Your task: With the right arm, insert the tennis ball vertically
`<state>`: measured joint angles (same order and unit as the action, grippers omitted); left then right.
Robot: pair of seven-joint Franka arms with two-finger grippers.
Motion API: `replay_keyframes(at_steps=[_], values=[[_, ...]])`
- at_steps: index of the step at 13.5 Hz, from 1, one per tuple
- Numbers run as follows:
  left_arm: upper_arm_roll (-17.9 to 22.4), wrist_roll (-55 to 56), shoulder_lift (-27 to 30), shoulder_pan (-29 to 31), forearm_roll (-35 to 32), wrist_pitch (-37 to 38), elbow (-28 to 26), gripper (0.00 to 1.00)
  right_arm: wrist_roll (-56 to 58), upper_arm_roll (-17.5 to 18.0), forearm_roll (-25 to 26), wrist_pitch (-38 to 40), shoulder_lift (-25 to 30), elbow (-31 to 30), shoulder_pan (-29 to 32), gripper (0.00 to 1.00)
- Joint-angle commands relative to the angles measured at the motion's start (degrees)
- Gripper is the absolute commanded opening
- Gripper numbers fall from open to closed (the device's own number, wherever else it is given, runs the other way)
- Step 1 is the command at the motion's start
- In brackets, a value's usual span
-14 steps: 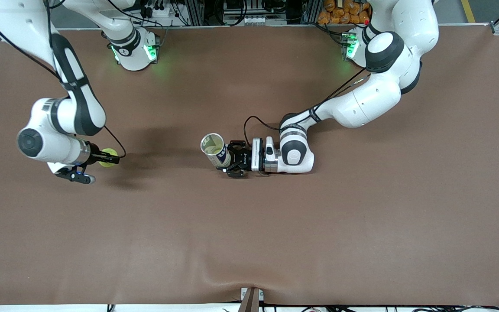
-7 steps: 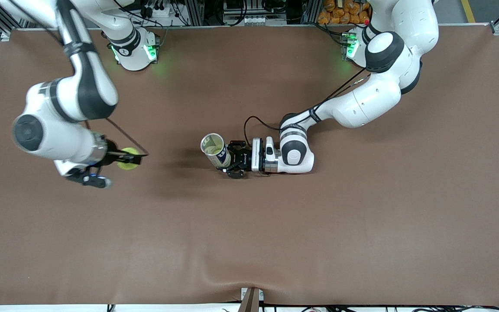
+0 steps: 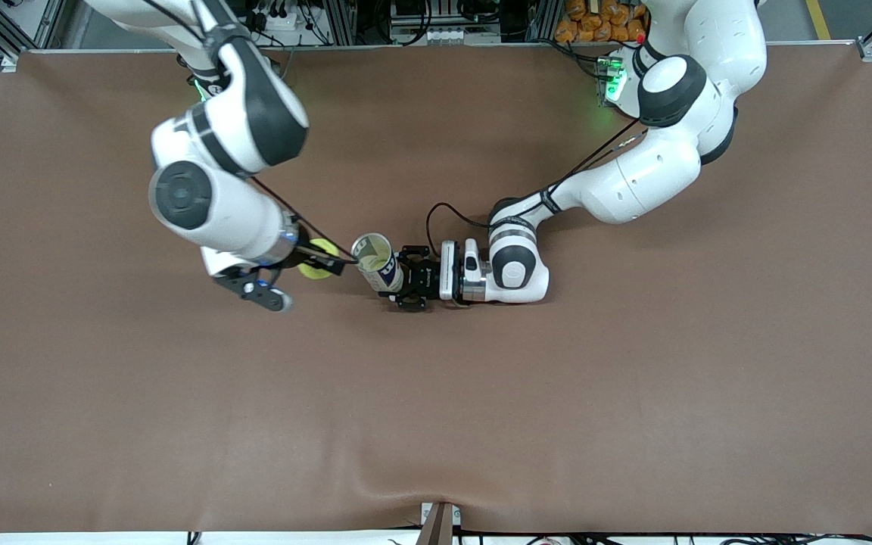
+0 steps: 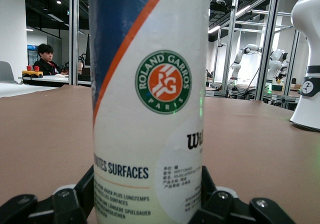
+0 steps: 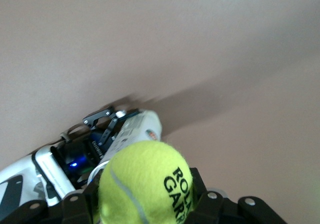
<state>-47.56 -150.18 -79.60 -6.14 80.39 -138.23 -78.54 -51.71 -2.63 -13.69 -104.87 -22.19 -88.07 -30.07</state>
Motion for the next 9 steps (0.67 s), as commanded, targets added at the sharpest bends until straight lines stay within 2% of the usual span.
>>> replay_keyframes(at_steps=[1, 4, 7, 8, 9], values=[[0.98, -1.95, 0.05, -0.72, 2.23, 0.68, 1.2, 0.81, -5.15, -0.71, -1.08, 1.33, -3.12, 3.78, -3.14, 0.17], [0.98, -1.95, 0.05, -0.72, 2.14, 0.68, 1.2, 0.81, -8.39, -0.79, -1.08, 1.42, -4.44, 3.25, -6.47, 0.19], [0.98, -1.95, 0.05, -0.72, 2.14, 0.68, 1.2, 0.81, -8.94, -0.8, -0.99, 1.51, -4.97, 3.08, -6.49, 0.2], [0.98, -1.95, 0.05, -0.72, 2.23, 0.68, 1.2, 0.81, -8.93, -0.8, -0.99, 1.51, -5.32, 3.08, -6.49, 0.27], [0.98, -1.95, 0.05, -0.72, 2.23, 0.68, 1.2, 0.81, -8.76, -0.8, -0.9, 1.59, -5.32, 3.08, -6.49, 0.59]])
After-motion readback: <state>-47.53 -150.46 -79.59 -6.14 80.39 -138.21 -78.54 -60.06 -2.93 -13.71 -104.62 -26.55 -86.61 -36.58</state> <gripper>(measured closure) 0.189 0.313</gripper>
